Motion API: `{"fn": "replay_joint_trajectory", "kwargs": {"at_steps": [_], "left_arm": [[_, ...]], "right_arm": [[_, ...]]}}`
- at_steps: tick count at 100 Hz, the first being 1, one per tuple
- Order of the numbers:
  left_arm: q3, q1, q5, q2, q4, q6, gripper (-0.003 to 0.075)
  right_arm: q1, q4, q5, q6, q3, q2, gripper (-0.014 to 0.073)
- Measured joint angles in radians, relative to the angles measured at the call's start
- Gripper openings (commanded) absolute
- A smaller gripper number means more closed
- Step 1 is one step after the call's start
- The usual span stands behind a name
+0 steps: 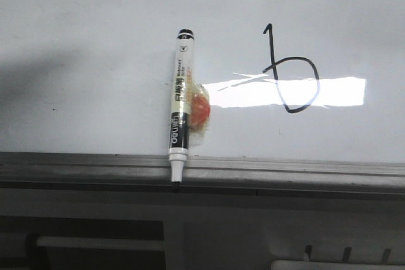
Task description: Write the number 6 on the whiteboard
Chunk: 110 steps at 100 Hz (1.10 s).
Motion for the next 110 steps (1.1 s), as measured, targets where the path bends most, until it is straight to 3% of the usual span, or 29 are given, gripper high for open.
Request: {"fn": "replay_joint_trajectory", "kwargs": {"at_steps": [19, 31, 48, 73, 110], "left_arm": [[0.207, 0.000, 0.023, -0.230, 0.004, 0.027, -0.0019], [0.342, 0.000, 0.056, -0.350, 0.004, 0.029, -0.0019], [0.440, 0.000, 0.062, -0.446, -0.022, 0.029, -0.0019], [0.448, 0.000, 0.081, -0.462, -0.027, 0.029, -0.0019], [0.450, 0.000, 0.087, -0.462, -0.028, 0.029, -0.0019]], "right_arm": [[0.000, -0.214, 0.112, 0.175, 0.125, -0.217, -0.0050], [0.000, -0.254, 0.178, 0.218, 0.207, -0.392, -0.0050], [0.000, -0.256, 0.195, 0.235, 0.255, -0.524, -0.0050], [0.000, -0.124, 0.181, 0.238, 0.270, -0.526, -0.0050], [0.000, -0.108, 0.185, 0.238, 0.272, -0.526, -0.0050]]}}
